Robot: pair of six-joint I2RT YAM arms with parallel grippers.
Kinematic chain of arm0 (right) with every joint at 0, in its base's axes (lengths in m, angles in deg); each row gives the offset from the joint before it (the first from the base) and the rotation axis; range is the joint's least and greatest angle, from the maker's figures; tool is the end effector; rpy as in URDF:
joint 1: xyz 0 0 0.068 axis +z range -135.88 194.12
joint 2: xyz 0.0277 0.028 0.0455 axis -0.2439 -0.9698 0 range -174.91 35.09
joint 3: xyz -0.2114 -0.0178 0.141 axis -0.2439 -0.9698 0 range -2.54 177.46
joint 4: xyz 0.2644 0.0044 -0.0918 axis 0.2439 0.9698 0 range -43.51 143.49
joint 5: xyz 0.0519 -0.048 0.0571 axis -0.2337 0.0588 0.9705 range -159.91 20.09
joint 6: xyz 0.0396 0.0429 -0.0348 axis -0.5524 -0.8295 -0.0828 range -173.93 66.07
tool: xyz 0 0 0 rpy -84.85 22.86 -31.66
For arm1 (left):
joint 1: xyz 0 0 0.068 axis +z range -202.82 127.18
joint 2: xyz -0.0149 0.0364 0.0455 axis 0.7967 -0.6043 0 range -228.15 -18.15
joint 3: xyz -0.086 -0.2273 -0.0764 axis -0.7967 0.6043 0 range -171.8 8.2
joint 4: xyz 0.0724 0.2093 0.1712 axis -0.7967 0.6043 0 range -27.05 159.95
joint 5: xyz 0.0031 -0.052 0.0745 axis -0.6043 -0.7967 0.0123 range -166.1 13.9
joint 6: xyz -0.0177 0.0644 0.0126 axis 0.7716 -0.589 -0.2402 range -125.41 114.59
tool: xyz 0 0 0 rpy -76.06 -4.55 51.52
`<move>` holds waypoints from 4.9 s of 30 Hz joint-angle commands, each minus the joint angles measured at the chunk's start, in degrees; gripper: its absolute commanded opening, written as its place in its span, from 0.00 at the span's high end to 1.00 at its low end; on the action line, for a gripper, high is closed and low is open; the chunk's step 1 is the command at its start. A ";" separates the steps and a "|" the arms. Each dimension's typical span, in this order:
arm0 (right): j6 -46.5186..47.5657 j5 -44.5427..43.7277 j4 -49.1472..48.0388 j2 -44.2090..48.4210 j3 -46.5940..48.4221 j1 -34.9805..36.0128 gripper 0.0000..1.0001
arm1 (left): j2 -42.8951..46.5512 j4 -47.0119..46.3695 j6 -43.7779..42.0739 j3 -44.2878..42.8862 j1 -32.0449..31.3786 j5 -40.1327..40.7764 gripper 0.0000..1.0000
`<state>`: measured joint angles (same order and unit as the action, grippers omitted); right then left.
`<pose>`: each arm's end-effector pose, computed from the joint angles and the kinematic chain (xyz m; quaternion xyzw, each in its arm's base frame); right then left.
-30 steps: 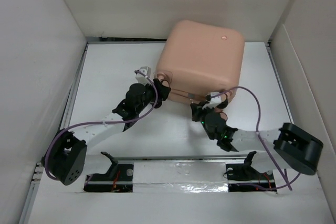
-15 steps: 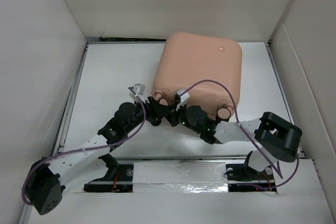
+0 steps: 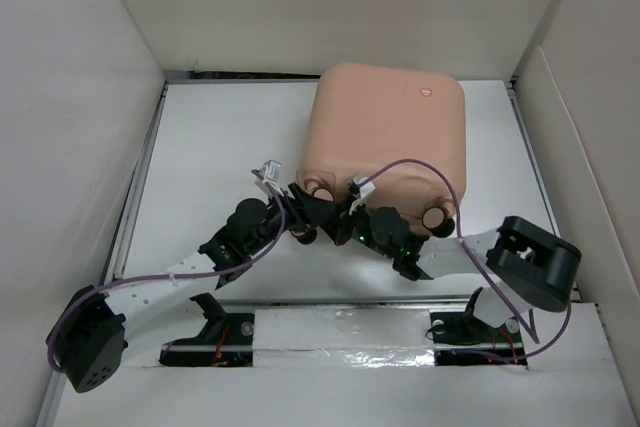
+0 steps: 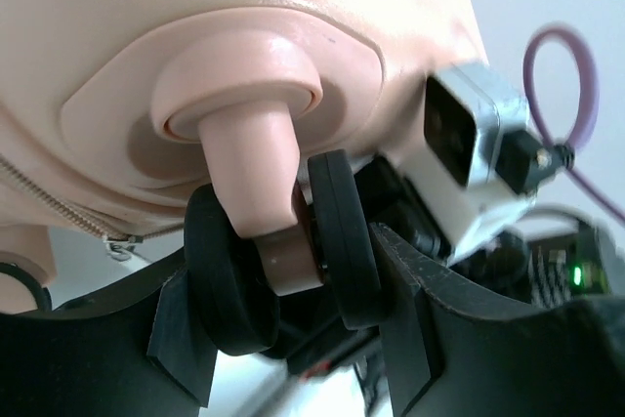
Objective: Pack the luggage
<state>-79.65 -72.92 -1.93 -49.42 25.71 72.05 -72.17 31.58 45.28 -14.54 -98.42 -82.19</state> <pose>0.1727 0.2703 0.1534 -0.1925 0.7287 0.4233 0.5027 0.1788 -0.1909 0.2260 0.0062 0.7066 -0.5514 0.4436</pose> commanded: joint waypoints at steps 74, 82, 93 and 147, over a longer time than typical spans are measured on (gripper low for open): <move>10.33 -35.58 1.92 6.55 11.92 8.60 0.19 | -5.31 -41.75 23.48 6.04 -3.79 0.29 0.88; 11.82 -38.31 1.49 9.36 9.89 10.10 0.36 | -7.32 -42.01 21.90 4.46 -4.41 -2.35 0.97; 3.92 -39.98 20.54 34.48 -3.46 12.47 0.34 | -24.98 -53.68 22.86 -1.34 -10.47 -8.23 1.00; 7.43 -39.71 13.44 34.15 -5.31 6.58 0.95 | -3.49 -16.82 0.65 2.44 -2.12 1.15 0.14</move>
<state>-71.91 -111.10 13.87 -15.98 19.67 78.96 -83.47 5.06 55.56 -12.82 -101.55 -85.73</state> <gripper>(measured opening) 0.052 0.866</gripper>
